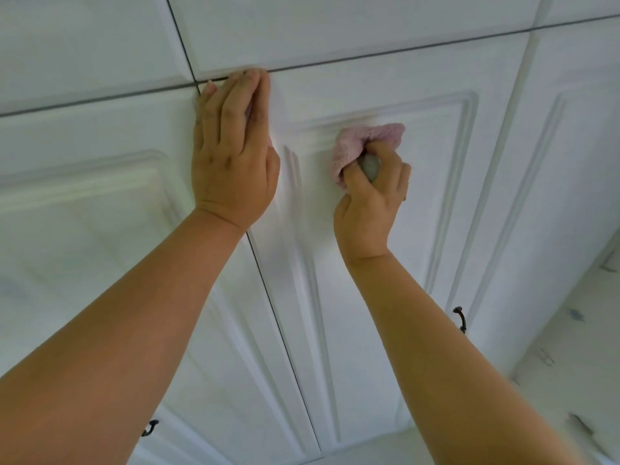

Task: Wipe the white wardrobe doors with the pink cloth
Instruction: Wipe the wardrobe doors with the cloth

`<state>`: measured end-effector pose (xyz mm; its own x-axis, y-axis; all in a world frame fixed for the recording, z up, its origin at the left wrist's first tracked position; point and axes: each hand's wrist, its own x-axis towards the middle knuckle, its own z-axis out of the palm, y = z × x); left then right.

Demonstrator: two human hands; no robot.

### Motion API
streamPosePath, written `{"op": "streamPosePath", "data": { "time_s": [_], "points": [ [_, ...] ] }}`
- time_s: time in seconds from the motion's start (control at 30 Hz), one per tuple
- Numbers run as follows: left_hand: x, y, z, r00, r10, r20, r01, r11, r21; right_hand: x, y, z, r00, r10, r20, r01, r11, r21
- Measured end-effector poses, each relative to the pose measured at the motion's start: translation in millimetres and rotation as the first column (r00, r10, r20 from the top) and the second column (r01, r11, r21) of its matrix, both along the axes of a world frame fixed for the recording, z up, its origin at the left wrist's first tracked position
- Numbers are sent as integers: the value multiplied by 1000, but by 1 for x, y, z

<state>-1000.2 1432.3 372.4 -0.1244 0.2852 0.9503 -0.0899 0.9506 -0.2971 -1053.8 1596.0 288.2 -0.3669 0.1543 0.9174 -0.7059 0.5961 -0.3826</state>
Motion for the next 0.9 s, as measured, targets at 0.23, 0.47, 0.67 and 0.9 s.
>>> {"op": "streamPosePath", "data": {
  "time_s": [0.23,0.47,0.67,0.9],
  "points": [
    [1,1,0,999,-38,3,38,998,-48,-10,11,-66,911,165,-378,43,873,485],
    [2,2,1,1000,-29,11,29,999,-17,-19,55,-14,964,210,161,-36,706,-707],
    [0,0,0,999,-33,3,33,999,-43,8,46,-71,868,473,152,-28,353,-935],
    [-1,2,0,999,-40,27,41,999,-26,-3,54,34,987,125,98,-46,816,-576]
  ]
}}
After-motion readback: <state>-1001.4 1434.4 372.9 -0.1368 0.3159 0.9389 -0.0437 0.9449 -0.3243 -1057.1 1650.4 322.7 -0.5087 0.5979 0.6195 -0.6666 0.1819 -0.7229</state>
